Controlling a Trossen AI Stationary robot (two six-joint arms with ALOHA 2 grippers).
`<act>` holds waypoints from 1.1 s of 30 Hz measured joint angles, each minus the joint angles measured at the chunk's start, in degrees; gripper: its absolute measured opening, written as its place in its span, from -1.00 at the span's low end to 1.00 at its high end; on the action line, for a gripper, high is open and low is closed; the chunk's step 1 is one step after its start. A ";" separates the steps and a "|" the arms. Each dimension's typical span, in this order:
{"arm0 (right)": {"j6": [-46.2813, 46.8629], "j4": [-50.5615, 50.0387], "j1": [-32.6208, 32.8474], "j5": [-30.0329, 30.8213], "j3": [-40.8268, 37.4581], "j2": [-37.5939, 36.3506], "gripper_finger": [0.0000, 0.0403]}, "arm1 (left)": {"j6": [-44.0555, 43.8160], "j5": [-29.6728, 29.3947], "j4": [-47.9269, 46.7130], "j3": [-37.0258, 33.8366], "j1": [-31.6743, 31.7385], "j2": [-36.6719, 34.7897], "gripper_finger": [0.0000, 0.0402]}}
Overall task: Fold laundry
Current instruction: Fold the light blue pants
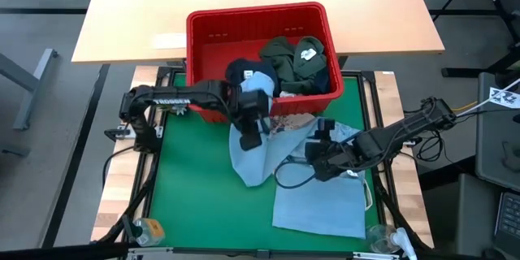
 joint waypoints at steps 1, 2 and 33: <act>-1.59 1.13 -0.03 1.27 0.00 0.00 -0.04 | 0.00 -1.03 0.00 0.00 -1.03 0.00 -0.99; -3.25 2.49 -0.23 2.14 0.00 0.00 -0.04 | 0.00 -1.93 0.00 0.00 -2.06 0.00 -1.00; -20.41 25.22 -5.42 -13.87 -2.87 0.49 -0.04 | -0.97 -11.46 12.42 0.00 -17.64 -0.02 -0.97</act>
